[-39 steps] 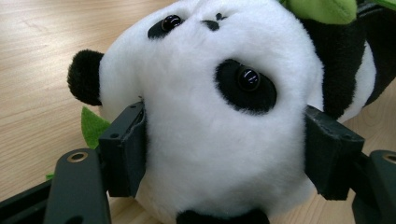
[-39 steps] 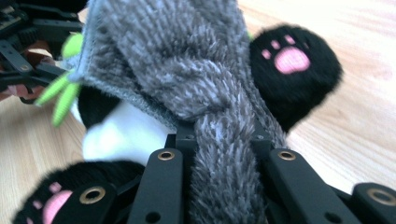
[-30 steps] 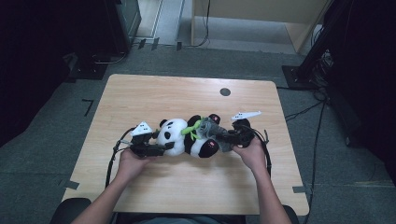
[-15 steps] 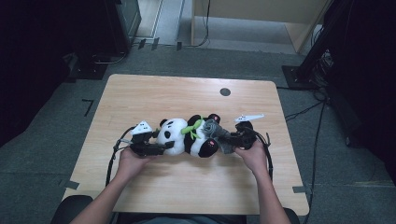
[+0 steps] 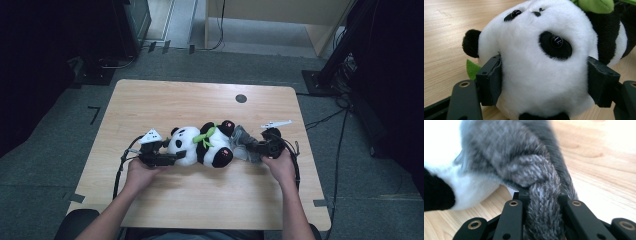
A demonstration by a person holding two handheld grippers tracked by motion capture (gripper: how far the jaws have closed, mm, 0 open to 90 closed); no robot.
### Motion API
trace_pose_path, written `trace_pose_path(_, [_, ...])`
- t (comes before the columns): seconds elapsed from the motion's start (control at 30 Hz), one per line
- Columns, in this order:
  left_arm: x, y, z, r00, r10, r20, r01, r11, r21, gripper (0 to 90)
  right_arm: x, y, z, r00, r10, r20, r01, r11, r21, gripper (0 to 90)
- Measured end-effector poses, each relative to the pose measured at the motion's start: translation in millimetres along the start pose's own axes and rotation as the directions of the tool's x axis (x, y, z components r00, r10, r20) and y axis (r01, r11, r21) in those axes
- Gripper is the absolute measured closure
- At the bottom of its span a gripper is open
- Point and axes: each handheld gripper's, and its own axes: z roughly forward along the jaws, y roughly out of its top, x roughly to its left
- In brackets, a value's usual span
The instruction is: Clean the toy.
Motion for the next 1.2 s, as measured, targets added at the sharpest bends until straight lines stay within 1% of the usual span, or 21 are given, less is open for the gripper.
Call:
trace_pose_path(0.1, [0.3,1.4,0.3,1.0000,-0.003,0.001,0.003,1.0000,0.003,23.5,0.7,4.2,-9.1,0.9996,0.017,-0.021,-0.018,0.999,-0.046,76.1])
trace_pose_path(0.17, [-0.1,2.3,0.1,1.0000,0.000,-0.003,0.000,1.0000,0.009,22.7,4.0,7.8,-13.6,0.9995,0.011,-0.031,-0.013,0.998,-0.068,76.1])
trace_pose_path(0.27, [-0.3,2.2,0.3,1.0000,0.000,-0.002,0.000,1.0000,0.009,21.1,12.5,14.0,-20.1,0.9993,-0.014,-0.035,0.012,0.997,-0.080,76.1])
trace_pose_path(0.37, [0.2,2.2,0.7,1.0000,-0.004,-0.002,0.004,1.0000,0.005,20.4,17.3,18.2,-25.0,0.9990,-0.019,-0.041,0.015,0.995,-0.096,76.0])
trace_pose_path(0.4, [0.5,1.8,0.7,1.0000,-0.003,0.000,0.003,1.0000,0.002,19.9,22.4,22.5,-30.8,0.9986,-0.030,-0.043,0.024,0.993,-0.115,76.1])
trace_pose_path(0.43, [0.5,1.8,0.7,1.0000,-0.003,0.000,0.003,1.0000,0.002,19.8,22.4,22.5,-30.8,0.9986,-0.030,-0.043,0.024,0.993,-0.115,76.1])
trace_pose_path(0.47, [0.2,1.1,0.8,1.0000,-0.003,-0.001,0.003,1.0000,-0.002,19.6,29.1,27.2,-36.8,0.9980,-0.041,-0.048,0.034,0.990,-0.134,76.2])
trace_pose_path(0.6, [-0.1,0.6,0.8,1.0000,-0.003,-0.003,0.003,1.0000,-0.006,18.7,42.1,37.2,-45.0,0.9956,-0.084,-0.041,0.078,0.986,-0.146,76.3])
trace_pose_path(0.63, [-0.2,0.4,0.7,1.0000,-0.003,-0.003,0.003,1.0000,-0.007,18.5,45.5,39.4,-45.9,0.9951,-0.090,-0.041,0.083,0.986,-0.148,76.2])
trace_pose_path(0.83, [-0.7,-0.4,0.8,1.0000,-0.002,-0.006,0.002,0.9999,-0.014,18.2,65.7,52.3,-44.2,0.9900,-0.129,-0.058,0.119,0.982,-0.147,76.2])
trace_pose_path(0.97, [-1.8,-0.6,0.8,0.9999,0.002,-0.010,-0.002,0.9999,-0.015,18.1,83.5,66.0,-40.0,0.9829,-0.174,-0.061,0.164,0.977,-0.137,76.1])
trace_pose_path(1.03, [-1.4,-1.2,0.8,1.0000,-0.002,-0.006,0.002,0.9999,-0.017,18.1,91.3,74.6,-34.8,0.9783,-0.194,-0.071,0.184,0.974,-0.135,76.1])
trace_pose_path(1.13, [-1.4,-2.4,1.0,1.0000,-0.003,-0.006,0.003,0.9996,-0.028,18.2,101.1,86.9,-22.0,0.9721,-0.217,-0.089,0.205,0.971,-0.126,76.1])
trace_pose_path(1.17, [-1.4,-2.4,1.0,1.0000,-0.003,-0.006,0.003,0.9996,-0.028,18.2,101.1,86.9,-22.0,0.9721,-0.217,-0.089,0.205,0.971,-0.126,76.1])
trace_pose_path(1.2, [-1.5,-3.0,1.0,1.0000,-0.001,-0.007,0.001,0.9995,-0.031,18.2,104.4,90.6,-17.5,0.9696,-0.224,-0.099,0.212,0.970,-0.121,76.1])
